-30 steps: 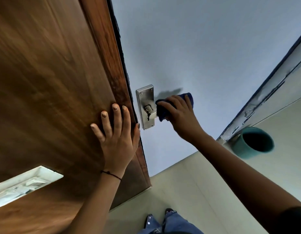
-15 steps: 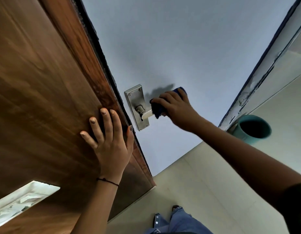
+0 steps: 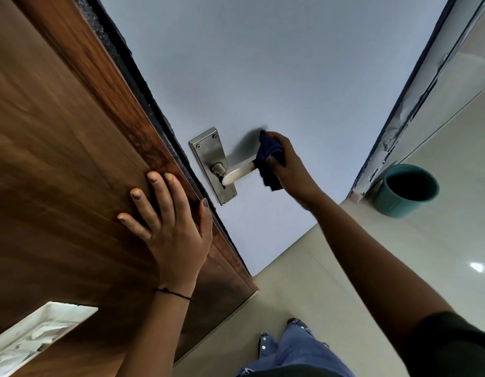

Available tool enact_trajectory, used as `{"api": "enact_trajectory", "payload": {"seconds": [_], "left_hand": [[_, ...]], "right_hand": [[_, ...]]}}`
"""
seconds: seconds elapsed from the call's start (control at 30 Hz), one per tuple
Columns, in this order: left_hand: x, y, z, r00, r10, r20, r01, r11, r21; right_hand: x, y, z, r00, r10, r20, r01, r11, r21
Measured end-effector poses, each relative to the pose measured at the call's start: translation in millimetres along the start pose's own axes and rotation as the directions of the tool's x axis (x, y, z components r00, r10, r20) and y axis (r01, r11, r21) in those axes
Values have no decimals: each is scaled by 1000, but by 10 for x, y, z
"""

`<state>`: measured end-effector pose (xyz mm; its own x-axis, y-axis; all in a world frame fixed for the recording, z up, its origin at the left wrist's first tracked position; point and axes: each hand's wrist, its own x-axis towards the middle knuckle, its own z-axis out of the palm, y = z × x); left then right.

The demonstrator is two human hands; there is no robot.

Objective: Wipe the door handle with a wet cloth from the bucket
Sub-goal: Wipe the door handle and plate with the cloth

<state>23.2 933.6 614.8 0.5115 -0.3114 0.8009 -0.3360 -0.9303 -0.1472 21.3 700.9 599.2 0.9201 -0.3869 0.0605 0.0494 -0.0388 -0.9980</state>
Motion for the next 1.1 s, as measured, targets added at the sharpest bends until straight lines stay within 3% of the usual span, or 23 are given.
{"api": "enact_trajectory", "payload": {"seconds": [0.1,0.27,0.4,0.47,0.53,0.67,0.9,1.0,1.1], "left_hand": [[-13,-15,4,1000,25,1,-25,1000,-12],[-6,-18,-18,999,46,21,-45,998,-45],[17,-7,-48,997,37,67,-34,999,-43],[23,-9,-55,997,29,74,-26,999,-42],[18,-14,-54,997,24,76,-21,999,-35],[25,-14,-75,995,10,98,-8,1000,-22],[18,-26,-61,996,10,94,-9,1000,-8],[16,-27,-62,996,22,88,-21,1000,-7],[-2,-33,-54,996,36,87,-35,999,-7]], "right_hand": [[-98,-8,224,975,185,-125,-116,897,427],[-68,-26,570,857,407,-316,-122,756,643],[-99,-134,666,798,557,-232,-155,561,813],[-173,-175,770,799,579,-163,-165,472,866],[-296,-195,945,815,571,-99,-210,449,869],[-439,-140,1184,851,510,-128,-242,596,765],[-620,92,1191,910,308,-278,-190,905,381],[-577,260,1244,935,225,-275,-171,964,204],[-476,270,1362,918,157,-365,-98,980,175]]}}
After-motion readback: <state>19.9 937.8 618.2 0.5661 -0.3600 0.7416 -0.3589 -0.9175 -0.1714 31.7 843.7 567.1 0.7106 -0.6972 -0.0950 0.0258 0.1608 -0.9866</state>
